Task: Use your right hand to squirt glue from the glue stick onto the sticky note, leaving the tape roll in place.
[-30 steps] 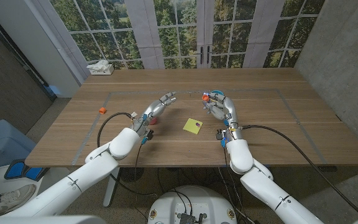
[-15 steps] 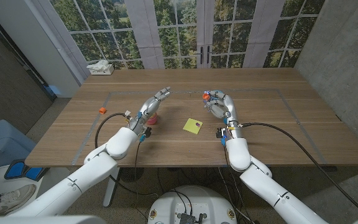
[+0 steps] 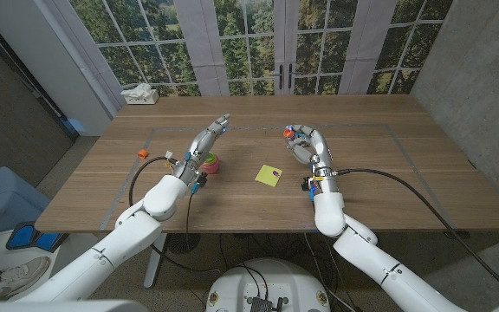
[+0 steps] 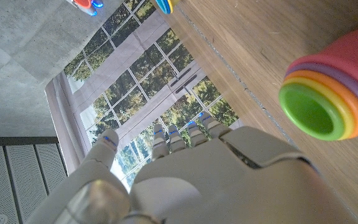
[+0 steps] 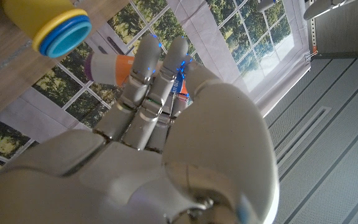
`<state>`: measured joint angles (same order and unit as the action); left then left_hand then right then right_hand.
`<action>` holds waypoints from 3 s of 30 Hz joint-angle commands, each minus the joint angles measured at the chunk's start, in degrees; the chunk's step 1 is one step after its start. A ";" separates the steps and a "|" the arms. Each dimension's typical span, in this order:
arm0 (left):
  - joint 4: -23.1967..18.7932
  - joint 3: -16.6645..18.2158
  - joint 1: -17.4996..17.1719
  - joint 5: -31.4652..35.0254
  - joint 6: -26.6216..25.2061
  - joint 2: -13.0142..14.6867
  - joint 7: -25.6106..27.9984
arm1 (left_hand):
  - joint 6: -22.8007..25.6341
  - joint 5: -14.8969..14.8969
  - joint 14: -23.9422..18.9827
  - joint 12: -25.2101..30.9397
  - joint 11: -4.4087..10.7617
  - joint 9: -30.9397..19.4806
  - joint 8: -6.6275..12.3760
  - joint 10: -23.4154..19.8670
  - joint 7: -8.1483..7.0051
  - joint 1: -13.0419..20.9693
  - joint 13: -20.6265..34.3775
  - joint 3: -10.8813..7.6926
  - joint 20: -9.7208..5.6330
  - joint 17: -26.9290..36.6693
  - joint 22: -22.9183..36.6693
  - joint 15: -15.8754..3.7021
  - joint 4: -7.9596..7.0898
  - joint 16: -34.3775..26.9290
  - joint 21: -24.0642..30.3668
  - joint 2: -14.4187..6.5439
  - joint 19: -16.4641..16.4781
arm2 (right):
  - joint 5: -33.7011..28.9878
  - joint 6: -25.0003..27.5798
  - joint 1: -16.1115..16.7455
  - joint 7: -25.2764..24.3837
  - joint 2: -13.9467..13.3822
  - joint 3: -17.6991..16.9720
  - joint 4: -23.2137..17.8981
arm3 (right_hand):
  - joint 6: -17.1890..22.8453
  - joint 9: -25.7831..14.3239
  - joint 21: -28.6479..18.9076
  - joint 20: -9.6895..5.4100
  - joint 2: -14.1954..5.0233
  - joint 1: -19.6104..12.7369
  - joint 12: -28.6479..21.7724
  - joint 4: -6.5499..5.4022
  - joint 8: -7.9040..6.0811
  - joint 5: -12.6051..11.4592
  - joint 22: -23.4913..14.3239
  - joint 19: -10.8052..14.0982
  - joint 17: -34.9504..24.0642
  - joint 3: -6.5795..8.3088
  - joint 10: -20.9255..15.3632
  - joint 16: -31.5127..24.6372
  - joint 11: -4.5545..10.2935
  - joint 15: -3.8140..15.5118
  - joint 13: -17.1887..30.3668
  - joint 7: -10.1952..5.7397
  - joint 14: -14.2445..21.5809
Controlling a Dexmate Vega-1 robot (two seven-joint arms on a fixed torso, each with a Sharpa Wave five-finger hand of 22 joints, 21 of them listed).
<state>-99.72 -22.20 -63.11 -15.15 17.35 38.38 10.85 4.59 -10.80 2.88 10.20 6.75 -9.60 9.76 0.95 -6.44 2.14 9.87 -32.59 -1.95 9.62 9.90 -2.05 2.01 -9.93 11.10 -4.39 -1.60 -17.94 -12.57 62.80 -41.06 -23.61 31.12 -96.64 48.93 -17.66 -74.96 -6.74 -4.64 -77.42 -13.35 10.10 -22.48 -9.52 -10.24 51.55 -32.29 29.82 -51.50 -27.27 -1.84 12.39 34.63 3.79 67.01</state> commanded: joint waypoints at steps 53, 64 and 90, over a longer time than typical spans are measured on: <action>2.52 6.05 -2.50 -21.19 2.51 -4.25 -4.82 | 4.37 -0.68 0.46 0.67 0.12 -0.13 0.55 -2.73 0.94 4.08 0.00 -10.22 -4.11 -0.08 -0.05 -6.83 -6.24 -0.06 -0.24 -6.98 -0.15 | -19.29 44.13 -10.38 6.26 -3.68 15.56 -1.86 | 10.39 1.01 -0.50 -6.05 -0.30 0.19 0.24 -0.55 0.53 -0.26 -0.29 -0.71 -0.79 0.82 -7.47 0.48 4.26 0.13 0.09 -4.38 0.01; 3.40 5.98 -1.88 -21.68 3.37 -4.41 -6.21 | 4.27 -0.40 0.64 0.62 0.16 -0.13 0.47 -2.62 0.85 3.94 0.02 -9.85 -4.14 0.03 -0.02 -6.84 -6.44 -0.13 -0.24 -6.61 -0.31 | -21.47 49.68 -12.25 9.89 -4.07 18.74 -2.27 | 10.43 1.15 -0.65 -6.04 -0.21 0.09 0.28 -0.47 0.65 -0.27 -0.31 -0.71 -0.92 0.84 -7.50 0.53 4.24 0.16 0.15 -4.41 0.08; 5.87 6.23 -0.43 -22.69 4.03 -4.69 -7.76 | 4.25 -0.15 0.76 0.60 0.18 -0.12 0.42 -2.58 0.93 3.98 0.03 -9.50 -4.15 -0.02 -0.01 -6.74 -6.30 -0.15 -0.20 -6.36 -0.46 | -23.97 61.09 -20.34 19.84 -1.61 26.23 2.91 | 8.98 1.58 -0.92 -6.03 -0.32 0.34 0.75 -0.63 1.72 -0.73 -0.31 -1.18 -1.24 0.95 -6.14 0.97 4.68 0.15 0.59 -4.78 -0.29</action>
<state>-95.32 -16.02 -64.53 -37.33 21.04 33.94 3.95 8.71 -11.01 3.29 10.87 7.06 -9.62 10.38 -1.83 -5.42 5.69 9.89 -42.37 -2.04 9.48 9.90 -2.05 -4.30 -9.93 11.10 -6.27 -1.52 -40.94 43.74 45.65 -24.55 -26.42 54.41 -96.34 49.35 -16.04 -75.66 -6.77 -4.60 -77.41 -12.35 10.10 -20.94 -9.79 -10.24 50.93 -33.35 29.82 -51.52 -26.39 -1.84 12.39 34.91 4.19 67.01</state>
